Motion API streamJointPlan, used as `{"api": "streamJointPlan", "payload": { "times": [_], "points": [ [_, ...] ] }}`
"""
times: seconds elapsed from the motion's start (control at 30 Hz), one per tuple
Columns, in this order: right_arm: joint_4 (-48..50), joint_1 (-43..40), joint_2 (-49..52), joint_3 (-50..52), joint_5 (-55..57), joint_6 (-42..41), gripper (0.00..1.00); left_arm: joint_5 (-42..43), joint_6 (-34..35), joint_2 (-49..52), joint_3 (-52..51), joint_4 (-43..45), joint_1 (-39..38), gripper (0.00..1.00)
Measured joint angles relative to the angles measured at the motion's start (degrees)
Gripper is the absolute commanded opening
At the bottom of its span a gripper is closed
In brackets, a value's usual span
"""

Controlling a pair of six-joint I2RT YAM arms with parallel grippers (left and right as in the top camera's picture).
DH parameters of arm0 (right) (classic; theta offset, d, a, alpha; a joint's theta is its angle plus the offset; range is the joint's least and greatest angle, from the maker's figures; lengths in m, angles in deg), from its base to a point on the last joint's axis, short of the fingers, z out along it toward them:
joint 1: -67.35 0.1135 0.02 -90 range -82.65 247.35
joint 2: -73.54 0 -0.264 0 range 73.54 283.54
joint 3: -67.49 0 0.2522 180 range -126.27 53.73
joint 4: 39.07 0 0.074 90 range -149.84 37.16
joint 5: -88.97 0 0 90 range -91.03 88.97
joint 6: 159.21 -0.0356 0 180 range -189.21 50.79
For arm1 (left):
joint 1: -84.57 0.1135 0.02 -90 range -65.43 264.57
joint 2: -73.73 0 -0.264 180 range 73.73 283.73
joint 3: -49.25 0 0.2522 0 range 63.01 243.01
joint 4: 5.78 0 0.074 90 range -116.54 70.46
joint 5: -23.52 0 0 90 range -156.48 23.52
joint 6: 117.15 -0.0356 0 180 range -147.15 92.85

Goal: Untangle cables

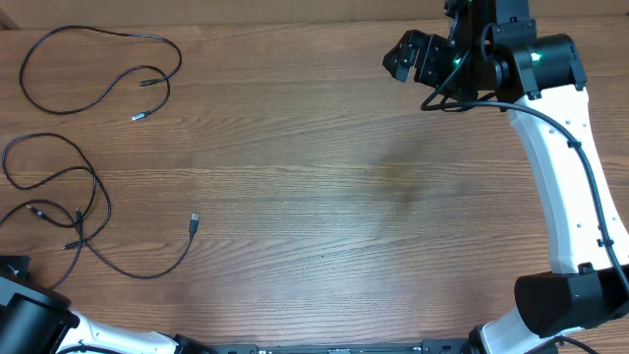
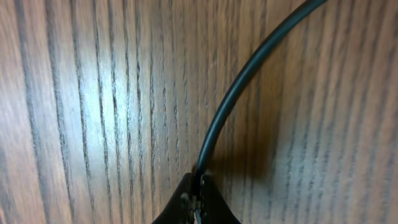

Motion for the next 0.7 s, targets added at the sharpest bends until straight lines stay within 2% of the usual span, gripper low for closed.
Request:
{"api": "streamJointPlan", "payload": {
  "times": [0.07,0.1,0.27,0.43,0.53,0.7],
  "points": [
    [0.0,0.0,0.0,0.0,0.0,0.0,1.00,1.6,0.5,-0.2,1.2,-0.1,-0.1,0.35],
    [0.0,0.0,0.0,0.0,0.0,0.0,1.00,2.8,0.7,-0.3,1.8,-0.1,-0.1,0.45],
    [0.0,0.0,0.0,0.0,0.0,0.0,1.00,14.4,0.4,-1.6,3.9,-0.1,-0.7,0.54],
    [0.0,0.0,0.0,0.0,0.0,0.0,1.00,20.8,-4.9,-1.8,4.0,-2.3,-3.3,0.55],
    [0.0,0.0,0.0,0.0,0.0,0.0,1.00,22.1,-9.0,-1.8,3.9,-2.5,-5.8,0.54],
    [0.0,0.0,0.0,0.0,0.0,0.0,1.00,23.0,-11.1,-1.8,3.9,-2.8,-9.9,0.51]
  ]
}}
